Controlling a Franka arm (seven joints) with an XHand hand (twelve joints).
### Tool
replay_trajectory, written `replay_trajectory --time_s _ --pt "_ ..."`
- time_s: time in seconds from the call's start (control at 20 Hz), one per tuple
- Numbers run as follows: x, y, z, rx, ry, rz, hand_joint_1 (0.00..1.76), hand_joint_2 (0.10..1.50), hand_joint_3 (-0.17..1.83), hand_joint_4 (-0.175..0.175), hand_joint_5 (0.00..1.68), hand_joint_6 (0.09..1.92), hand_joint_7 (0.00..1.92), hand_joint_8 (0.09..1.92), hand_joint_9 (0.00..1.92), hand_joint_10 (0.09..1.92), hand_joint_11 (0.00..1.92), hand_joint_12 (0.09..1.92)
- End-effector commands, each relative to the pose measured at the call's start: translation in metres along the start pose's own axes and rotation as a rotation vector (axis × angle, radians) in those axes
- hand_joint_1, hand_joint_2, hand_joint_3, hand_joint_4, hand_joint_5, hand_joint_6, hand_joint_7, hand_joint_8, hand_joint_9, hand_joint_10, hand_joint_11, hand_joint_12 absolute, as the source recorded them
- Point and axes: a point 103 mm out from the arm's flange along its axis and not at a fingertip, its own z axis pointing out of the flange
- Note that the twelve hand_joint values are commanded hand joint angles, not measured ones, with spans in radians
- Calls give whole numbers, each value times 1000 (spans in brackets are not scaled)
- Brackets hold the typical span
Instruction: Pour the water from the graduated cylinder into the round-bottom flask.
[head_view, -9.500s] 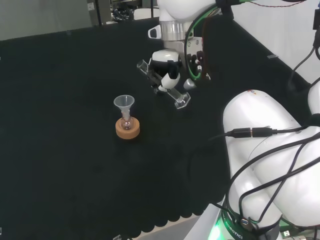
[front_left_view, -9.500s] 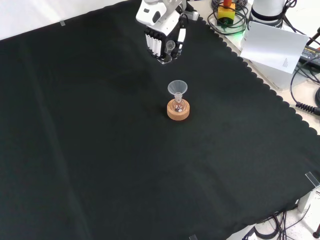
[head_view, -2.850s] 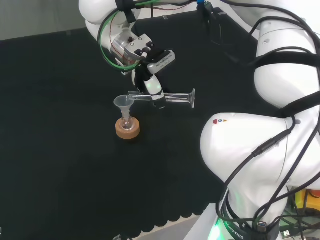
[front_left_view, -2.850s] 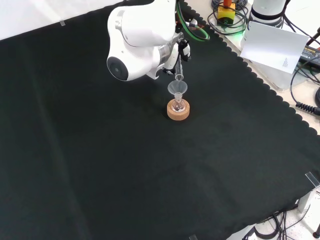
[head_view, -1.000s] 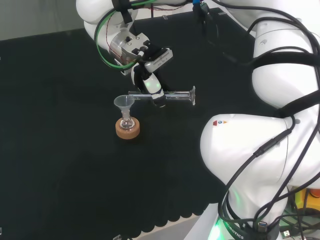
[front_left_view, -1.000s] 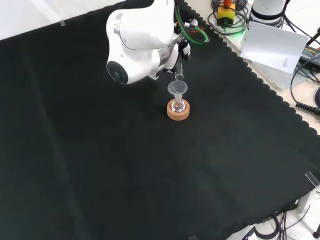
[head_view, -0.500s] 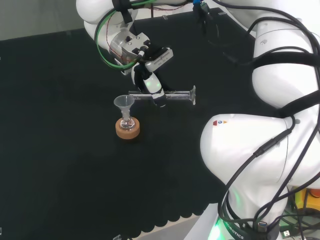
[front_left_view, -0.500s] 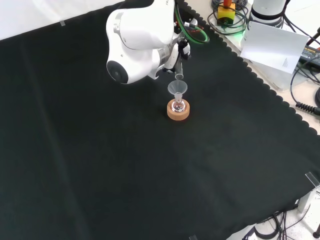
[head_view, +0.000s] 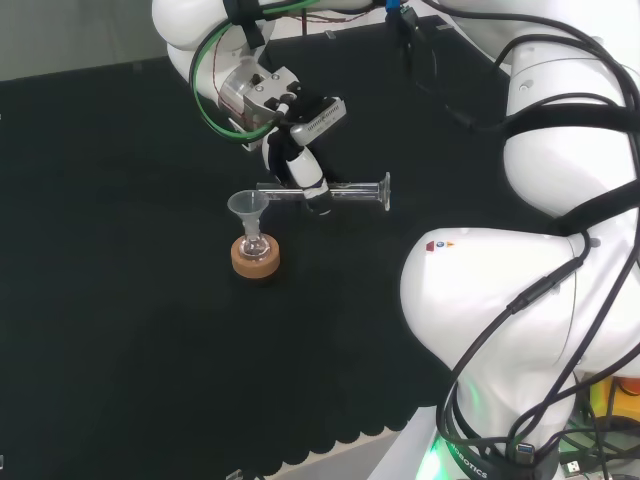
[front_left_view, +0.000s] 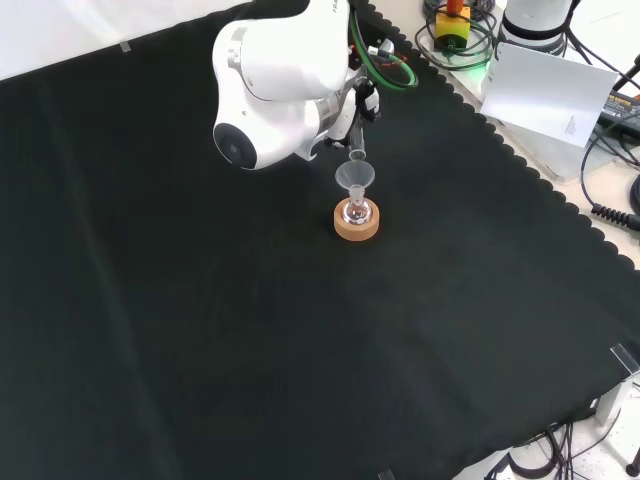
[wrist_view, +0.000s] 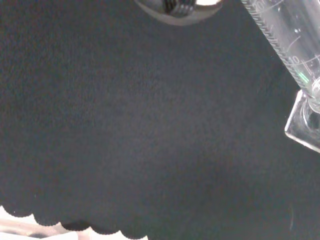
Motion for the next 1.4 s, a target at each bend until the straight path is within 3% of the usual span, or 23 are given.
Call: replay_trajectory --time_s 0.05,0.5,0.65,0.85,1.05,1.25,1.4 --pt "4 5 -2 -25 10 -19 1386 1083 0 -175 980 977 889 1053 1162 840 1157 828" --pt "6 5 -4 -48 13 -39 1386 1083 0 -175 980 977 890 1053 1161 840 1157 826" --pt "2 3 -2 -76 34 -67 1386 1083 0 -175 980 977 890 1053 1161 840 1157 826" --pt "-6 -1 3 -153 65 -108 1386 1083 0 -175 980 977 890 1053 1160 841 1157 825" --pt "-20 -3 11 -251 176 -197 1386 1083 0 -175 979 978 890 1053 1160 841 1156 824" --pt "-31 -4 19 -317 222 -223 1386 1083 0 -175 979 978 889 1054 1160 842 1156 823" --pt "-35 -4 22 -342 238 -218 1386 1083 0 -175 978 979 888 1057 1159 842 1156 823"
